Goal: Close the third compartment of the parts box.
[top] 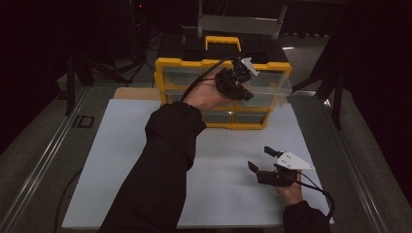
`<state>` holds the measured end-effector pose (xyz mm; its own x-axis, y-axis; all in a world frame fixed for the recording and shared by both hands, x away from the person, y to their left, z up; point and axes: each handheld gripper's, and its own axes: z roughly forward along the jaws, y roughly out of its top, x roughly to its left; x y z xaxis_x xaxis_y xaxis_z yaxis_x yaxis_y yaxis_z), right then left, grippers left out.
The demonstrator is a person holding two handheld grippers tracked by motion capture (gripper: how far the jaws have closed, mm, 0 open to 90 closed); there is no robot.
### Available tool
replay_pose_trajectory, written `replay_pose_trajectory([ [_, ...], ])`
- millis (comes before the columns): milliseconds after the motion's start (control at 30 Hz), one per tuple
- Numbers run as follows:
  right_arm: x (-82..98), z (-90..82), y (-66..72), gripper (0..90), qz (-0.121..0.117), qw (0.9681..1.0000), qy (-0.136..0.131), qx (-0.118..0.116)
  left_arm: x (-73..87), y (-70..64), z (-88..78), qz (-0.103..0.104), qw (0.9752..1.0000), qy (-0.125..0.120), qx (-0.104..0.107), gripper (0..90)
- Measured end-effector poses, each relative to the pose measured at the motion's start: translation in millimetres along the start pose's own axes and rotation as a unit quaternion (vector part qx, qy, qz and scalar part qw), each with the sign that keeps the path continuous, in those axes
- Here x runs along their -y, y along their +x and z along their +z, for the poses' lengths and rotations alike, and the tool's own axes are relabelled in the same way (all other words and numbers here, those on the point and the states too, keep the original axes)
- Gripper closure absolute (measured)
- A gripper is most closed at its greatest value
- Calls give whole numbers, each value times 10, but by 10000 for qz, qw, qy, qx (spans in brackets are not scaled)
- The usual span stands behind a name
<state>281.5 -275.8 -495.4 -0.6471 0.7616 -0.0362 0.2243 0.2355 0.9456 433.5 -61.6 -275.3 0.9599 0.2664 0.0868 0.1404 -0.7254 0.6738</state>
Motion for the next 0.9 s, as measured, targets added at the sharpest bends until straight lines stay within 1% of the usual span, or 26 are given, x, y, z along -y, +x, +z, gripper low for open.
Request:
replay_pose_trajectory([
  [200,1,5,-5,150,7,10000,-6,-7,-17,8,19,44,10000,32,24,900],
  [333,2,11,-15,150,18,10000,-1,-12,-20,29,19,33,10000,20,17,900],
  [500,3,19,-14,152,35,10000,6,-2,-13,51,31,-36,10000,-16,64,900],
  [700,3,14,-15,152,30,10000,6,-6,-15,66,71,-85,10000,-13,17,900],
  [900,5,6,-15,152,32,10000,2,10,-26,87,119,-162,9999,5,28,900],
])
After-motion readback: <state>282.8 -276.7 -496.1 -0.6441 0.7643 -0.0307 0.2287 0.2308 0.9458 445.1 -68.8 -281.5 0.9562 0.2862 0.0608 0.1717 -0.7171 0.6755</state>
